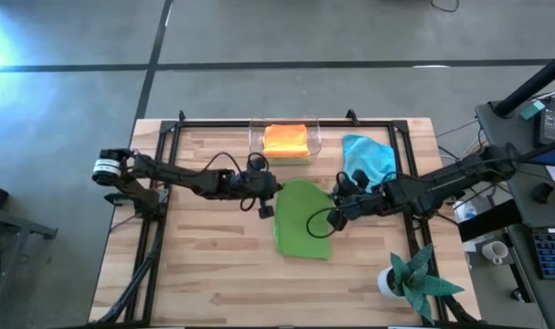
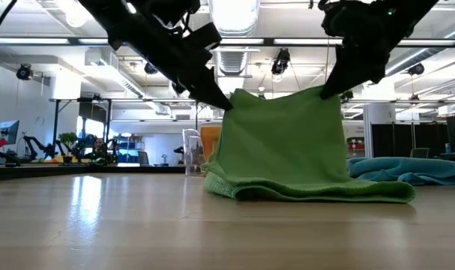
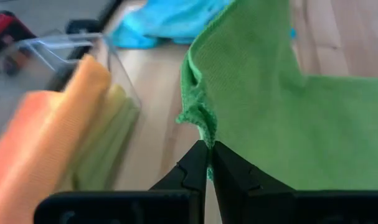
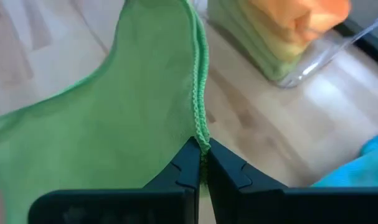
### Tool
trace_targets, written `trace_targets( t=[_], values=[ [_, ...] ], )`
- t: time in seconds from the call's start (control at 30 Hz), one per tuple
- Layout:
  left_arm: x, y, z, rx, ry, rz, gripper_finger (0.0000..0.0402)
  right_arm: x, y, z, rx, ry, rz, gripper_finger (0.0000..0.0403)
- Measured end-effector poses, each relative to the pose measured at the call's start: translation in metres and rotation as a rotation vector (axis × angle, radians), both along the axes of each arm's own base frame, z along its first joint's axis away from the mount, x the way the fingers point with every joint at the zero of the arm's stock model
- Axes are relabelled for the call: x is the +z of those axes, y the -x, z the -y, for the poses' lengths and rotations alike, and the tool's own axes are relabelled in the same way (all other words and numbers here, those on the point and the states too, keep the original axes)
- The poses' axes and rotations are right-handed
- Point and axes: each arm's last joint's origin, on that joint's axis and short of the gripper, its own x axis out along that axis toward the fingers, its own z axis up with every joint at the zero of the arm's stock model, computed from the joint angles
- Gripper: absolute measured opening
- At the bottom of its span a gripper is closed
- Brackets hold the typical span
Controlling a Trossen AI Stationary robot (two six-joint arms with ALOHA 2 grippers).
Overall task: Fold microfiber towels
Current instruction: Fold the green microfiber towel
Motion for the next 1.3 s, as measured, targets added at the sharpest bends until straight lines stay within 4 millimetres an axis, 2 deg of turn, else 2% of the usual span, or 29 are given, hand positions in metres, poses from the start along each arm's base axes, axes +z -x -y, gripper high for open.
trace_targets(
  t=[0.13,0.23,0.43,0.57,0.7,0.83,1.1,1.3],
  values=[
    [0.003,-0.001,-0.003,0.024,-0.034,0.002,0.0006,0.002,0.000,0.005,-0.053,0.108,0.014,0.0015],
    [0.003,-0.001,-0.003,0.026,-0.035,0.001,0.0006,0.003,-0.001,0.005,-0.027,0.157,0.002,0.0015],
    [0.000,0.000,0.004,-0.006,-0.023,-0.020,0.0006,0.004,-0.002,-0.004,0.065,0.116,0.002,0.0015],
    [-0.001,0.000,0.011,-0.089,0.023,-0.027,0.0006,0.002,0.000,-0.013,0.134,0.074,-0.011,0.0015],
    [-0.006,0.004,0.019,-0.138,0.049,-0.089,0.0006,-0.008,0.000,-0.024,0.190,0.032,-0.051,0.0015],
    [-0.011,0.008,0.026,-0.163,0.052,-0.153,0.0006,-0.021,-0.010,-0.039,0.233,-0.049,-0.048,0.0015],
    [-0.011,0.009,0.042,-0.292,0.120,-0.159,0.0006,-0.049,-0.023,-0.066,0.260,-0.169,-0.061,0.0015],
    [-0.013,0.011,0.048,-0.346,0.149,-0.177,0.0006,-0.054,-0.021,-0.077,0.269,-0.214,-0.060,0.0015]
  ],
)
